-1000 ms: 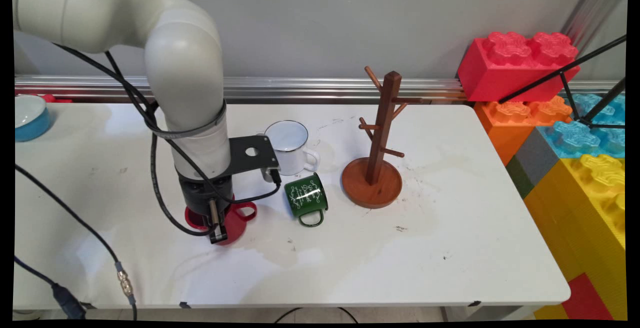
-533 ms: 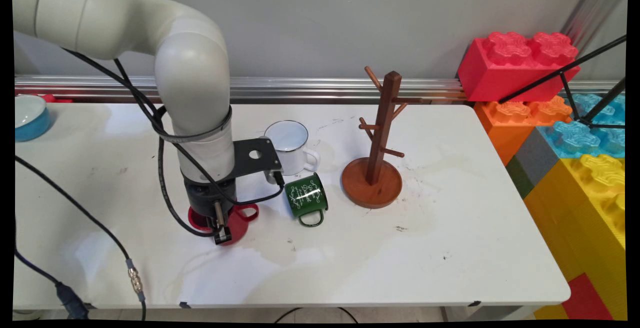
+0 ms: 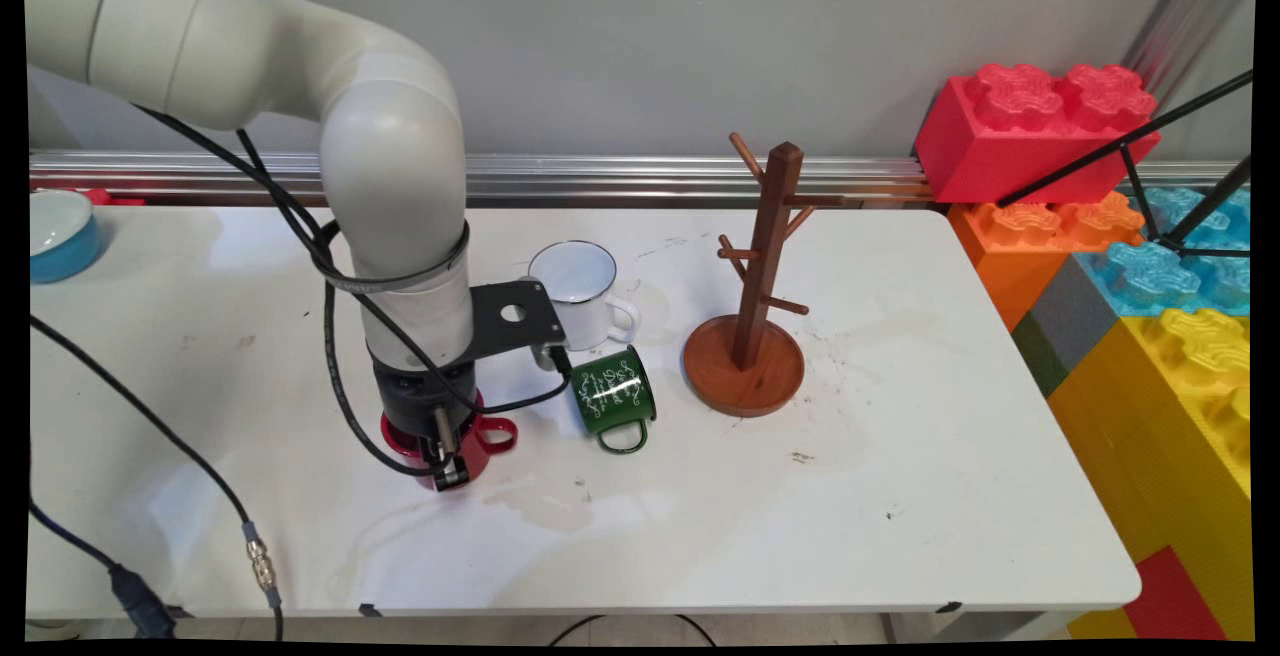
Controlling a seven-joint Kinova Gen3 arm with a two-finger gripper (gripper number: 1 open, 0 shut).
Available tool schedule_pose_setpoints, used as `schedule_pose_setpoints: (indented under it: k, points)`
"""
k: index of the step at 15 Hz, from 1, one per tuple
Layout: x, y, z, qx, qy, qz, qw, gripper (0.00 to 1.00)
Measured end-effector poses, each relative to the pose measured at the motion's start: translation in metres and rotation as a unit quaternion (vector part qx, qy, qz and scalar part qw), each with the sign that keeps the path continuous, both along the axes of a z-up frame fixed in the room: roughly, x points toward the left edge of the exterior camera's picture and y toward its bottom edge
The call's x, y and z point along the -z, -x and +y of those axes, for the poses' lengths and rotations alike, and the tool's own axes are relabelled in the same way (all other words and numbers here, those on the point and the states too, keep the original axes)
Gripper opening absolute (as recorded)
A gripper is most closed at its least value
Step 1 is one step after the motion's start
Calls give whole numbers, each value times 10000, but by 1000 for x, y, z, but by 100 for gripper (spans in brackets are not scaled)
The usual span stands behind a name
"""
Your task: Place the picked object on the table
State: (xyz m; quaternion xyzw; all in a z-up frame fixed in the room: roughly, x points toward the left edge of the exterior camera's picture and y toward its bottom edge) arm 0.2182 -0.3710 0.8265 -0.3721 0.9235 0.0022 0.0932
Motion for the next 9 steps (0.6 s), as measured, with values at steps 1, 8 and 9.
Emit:
schedule_pose_setpoints:
  k: [1, 8, 9]
  points:
    - [0, 1, 0, -8, 7, 11, 10000, 100]
    - [3, 3, -1, -3, 82, 154, 9998, 100]
    - [2, 4, -1, 41, 105, 194, 9997, 100]
